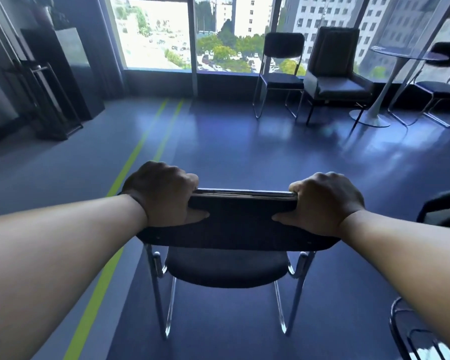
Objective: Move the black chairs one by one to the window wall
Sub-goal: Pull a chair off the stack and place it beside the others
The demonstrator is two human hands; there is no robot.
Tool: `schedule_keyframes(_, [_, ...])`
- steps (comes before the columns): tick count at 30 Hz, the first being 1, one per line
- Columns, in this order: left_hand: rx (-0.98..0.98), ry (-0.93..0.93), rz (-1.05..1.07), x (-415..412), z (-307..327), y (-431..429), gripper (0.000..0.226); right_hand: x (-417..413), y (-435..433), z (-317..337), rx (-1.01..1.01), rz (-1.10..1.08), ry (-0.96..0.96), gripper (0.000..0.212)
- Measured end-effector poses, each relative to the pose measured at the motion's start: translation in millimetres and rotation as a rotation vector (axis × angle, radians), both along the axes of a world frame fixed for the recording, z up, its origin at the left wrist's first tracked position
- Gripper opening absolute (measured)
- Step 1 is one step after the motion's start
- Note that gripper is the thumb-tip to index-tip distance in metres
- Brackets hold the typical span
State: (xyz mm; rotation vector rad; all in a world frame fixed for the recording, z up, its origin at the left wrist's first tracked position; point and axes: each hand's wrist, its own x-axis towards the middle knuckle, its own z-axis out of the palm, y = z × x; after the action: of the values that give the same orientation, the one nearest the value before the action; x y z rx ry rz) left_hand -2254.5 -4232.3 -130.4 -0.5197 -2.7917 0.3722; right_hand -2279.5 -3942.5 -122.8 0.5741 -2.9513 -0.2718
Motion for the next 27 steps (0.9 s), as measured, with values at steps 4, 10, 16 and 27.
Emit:
schedule_keyframes(4, [-0.035,0.015,-0.009,-73.3,5.2,-14.1,0.056,-67.1,-14.3,1.0,-0.021,0.001,0.023,0.053])
schedule_keyframes(10, [-0.025,-0.003,-0.011,-168.5,8.9,-29.7,0.055,-158.3,-29.7,4.1,-0.013,-0.027,0.029,0.054])
schedule_keyframes(16, [-0.025,0.000,-0.040,-242.8,0.3,-42.4,0.056,-225.2,-42.4,-3.9,-0.017,-0.033,0.011,0.052])
schedule_keyframes(27, [-0.033,0.012,-0.033,-338.2,2.9,-46.8,0.055,-326.9,-44.9,-6.6,-0.023,-0.008,0.046,0.055])
